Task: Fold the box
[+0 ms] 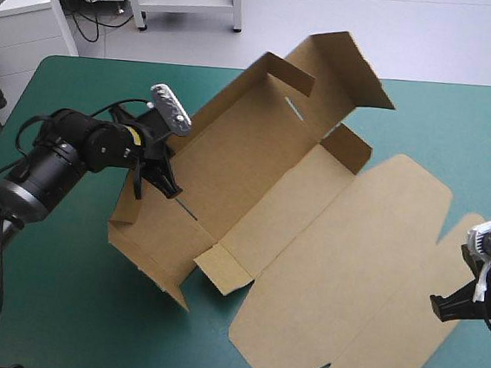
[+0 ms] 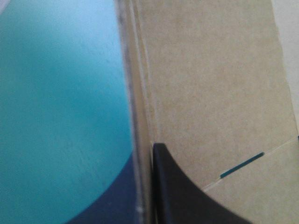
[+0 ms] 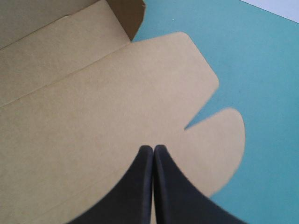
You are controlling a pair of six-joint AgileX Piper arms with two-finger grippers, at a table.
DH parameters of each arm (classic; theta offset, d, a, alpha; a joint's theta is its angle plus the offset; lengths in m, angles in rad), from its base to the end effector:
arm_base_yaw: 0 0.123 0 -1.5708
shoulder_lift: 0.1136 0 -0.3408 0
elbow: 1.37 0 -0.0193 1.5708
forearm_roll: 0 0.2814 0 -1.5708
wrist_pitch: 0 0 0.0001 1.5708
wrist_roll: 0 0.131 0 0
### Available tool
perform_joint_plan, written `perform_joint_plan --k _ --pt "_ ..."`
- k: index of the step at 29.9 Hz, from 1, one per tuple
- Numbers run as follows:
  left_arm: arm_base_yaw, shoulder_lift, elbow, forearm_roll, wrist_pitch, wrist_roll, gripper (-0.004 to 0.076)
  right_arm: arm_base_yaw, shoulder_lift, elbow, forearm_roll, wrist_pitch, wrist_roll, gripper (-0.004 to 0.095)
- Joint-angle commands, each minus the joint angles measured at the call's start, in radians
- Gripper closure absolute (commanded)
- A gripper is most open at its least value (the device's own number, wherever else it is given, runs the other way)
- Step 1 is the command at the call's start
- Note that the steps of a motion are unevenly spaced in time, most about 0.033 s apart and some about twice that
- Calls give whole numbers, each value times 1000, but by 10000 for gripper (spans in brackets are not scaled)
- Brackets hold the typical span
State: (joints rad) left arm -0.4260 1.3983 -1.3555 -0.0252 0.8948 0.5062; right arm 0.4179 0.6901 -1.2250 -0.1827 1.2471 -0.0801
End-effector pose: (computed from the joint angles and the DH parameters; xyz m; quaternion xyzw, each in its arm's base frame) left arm 0.3145 -0.1456 0.3965 0.4170 0.8377 0.0022 0.3526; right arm 0.0876 0.0142 0.4730 -0.2053 0.8625 -0.0127 0.4623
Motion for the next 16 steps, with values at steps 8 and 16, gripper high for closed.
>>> perform_joint_plan --k 8,16 --pt "-255 -32 -37 528 -205 -151 734 -5 1 -29 -27 6 -6 928" --pt "-405 -32 -37 735 -228 -175 734 -5 1 -29 -27 6 -3 928"
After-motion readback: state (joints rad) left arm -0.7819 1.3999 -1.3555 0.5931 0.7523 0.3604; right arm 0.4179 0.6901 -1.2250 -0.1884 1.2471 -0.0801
